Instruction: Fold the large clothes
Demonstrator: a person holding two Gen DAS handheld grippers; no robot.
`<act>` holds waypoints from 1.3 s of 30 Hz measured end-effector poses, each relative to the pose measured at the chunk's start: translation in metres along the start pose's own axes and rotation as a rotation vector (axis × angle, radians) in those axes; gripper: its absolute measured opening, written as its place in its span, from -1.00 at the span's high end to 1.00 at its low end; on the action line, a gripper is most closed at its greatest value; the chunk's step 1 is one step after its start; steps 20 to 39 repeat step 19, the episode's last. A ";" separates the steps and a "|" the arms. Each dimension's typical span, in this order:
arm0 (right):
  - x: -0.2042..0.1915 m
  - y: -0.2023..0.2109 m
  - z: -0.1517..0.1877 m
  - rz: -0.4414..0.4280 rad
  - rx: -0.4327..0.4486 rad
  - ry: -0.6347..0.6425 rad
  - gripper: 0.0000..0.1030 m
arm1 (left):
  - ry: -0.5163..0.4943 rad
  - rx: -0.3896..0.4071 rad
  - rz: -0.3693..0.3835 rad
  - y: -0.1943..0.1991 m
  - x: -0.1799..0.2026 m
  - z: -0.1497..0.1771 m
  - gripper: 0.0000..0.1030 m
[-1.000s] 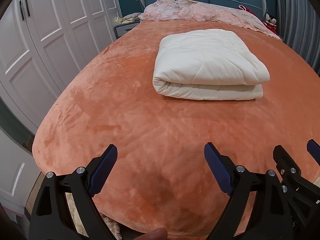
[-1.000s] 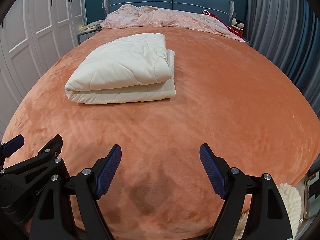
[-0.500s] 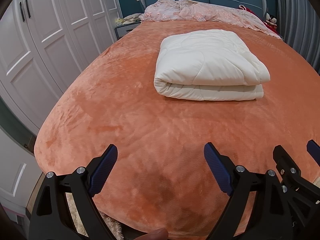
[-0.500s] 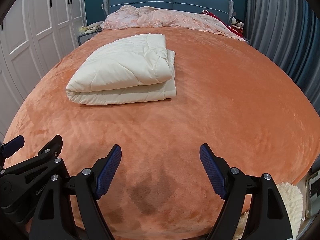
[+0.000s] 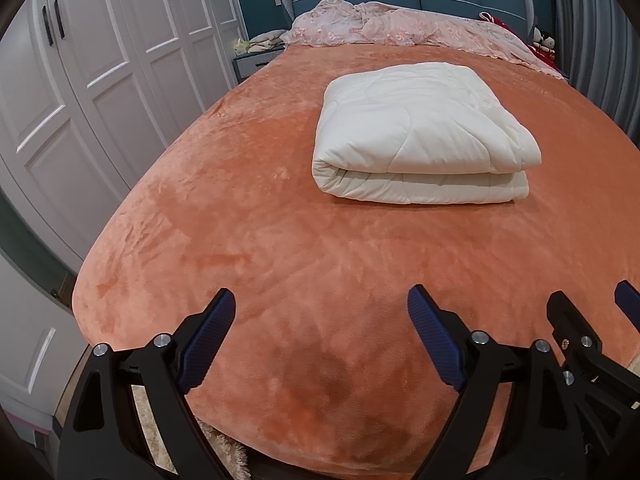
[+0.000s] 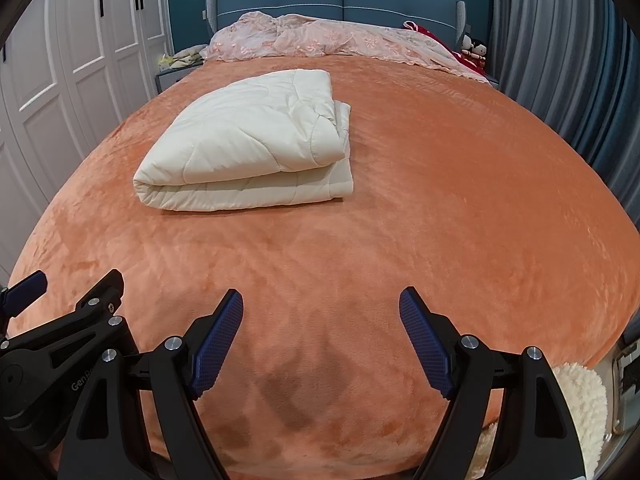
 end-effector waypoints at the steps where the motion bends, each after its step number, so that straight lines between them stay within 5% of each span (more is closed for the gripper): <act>1: -0.002 0.001 0.000 0.003 0.001 0.002 -0.53 | 0.001 0.000 0.000 0.000 0.001 0.000 -0.57; 39: -0.011 0.004 -0.003 0.021 0.009 0.000 -0.53 | -0.005 -0.008 0.000 -0.001 0.003 -0.002 -0.48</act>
Point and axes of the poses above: each gripper's, at about its wrist camera, not at the fingertips, and y roughly against the way its jaws point, x to its right, z to its underside, the point moved 7 cm from there along -y, roughly the way its jaws point, and after that the axes turned 10 degrees about x, right-handed, at the moved point
